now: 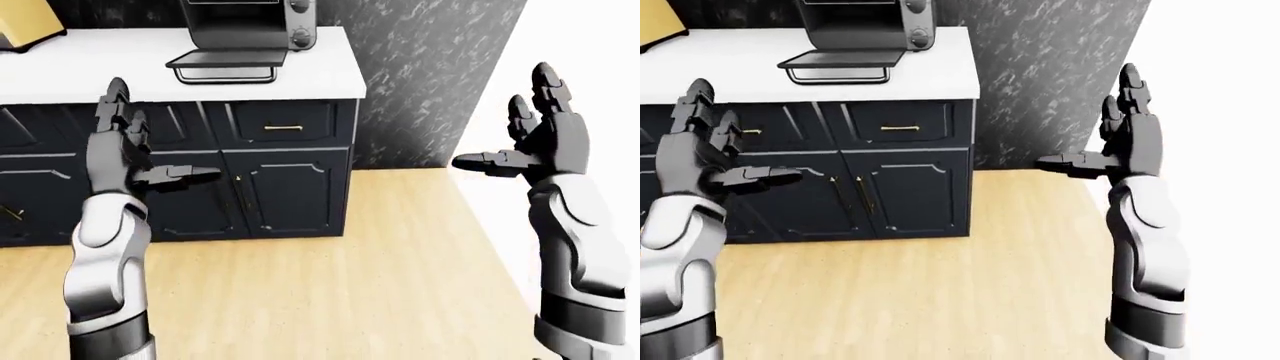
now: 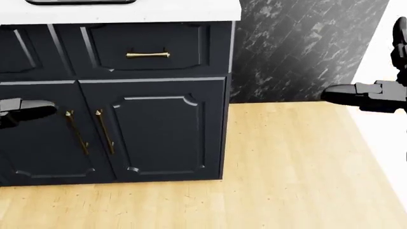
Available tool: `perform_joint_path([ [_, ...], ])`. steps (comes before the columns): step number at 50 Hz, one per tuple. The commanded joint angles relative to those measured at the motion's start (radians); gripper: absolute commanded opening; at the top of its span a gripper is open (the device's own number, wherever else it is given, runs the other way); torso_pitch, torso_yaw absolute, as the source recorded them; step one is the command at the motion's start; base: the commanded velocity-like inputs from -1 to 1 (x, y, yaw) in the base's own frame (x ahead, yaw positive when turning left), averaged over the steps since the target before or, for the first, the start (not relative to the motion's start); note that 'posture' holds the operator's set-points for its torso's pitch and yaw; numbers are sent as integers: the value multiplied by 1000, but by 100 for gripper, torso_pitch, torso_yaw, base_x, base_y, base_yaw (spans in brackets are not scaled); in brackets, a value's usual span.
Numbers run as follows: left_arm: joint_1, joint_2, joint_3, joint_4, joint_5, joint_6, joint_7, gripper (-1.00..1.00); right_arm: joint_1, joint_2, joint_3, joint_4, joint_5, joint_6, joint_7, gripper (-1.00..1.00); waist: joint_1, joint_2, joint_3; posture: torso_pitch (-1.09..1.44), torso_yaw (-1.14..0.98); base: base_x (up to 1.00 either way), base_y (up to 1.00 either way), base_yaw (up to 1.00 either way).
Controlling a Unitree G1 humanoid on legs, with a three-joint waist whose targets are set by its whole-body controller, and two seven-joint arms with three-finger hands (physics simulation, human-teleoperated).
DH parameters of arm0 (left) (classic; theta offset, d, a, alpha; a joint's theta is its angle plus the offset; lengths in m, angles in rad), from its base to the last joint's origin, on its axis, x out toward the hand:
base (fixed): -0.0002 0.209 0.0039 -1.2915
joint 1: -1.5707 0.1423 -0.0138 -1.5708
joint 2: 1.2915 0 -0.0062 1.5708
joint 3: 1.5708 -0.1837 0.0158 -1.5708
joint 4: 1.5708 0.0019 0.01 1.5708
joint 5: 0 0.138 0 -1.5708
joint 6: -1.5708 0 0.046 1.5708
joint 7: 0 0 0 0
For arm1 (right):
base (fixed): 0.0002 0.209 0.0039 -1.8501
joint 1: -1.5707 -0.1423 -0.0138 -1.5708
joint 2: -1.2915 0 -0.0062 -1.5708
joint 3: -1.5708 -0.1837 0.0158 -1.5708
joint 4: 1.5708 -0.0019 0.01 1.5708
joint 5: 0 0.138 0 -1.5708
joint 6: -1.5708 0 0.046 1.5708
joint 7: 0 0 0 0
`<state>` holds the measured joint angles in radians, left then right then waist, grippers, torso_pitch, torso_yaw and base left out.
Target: Close the toaster oven door.
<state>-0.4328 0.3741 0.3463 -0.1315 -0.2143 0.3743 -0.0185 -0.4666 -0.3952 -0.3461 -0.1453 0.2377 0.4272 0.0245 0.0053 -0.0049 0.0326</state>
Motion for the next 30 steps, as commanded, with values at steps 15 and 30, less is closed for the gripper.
perform_joint_path([
  [15, -136, 182, 71, 78, -24, -29, -19, 100, -125, -158, -53, -40, 78, 37, 2, 100, 1, 2, -16, 0, 0, 0, 0, 0],
  [30, -185, 285, 91, 109, -102, 1, 20, 100, -154, -229, -71, 9, 83, 13, 18, 100, -1, 2, -13, 0, 0, 0, 0, 0],
])
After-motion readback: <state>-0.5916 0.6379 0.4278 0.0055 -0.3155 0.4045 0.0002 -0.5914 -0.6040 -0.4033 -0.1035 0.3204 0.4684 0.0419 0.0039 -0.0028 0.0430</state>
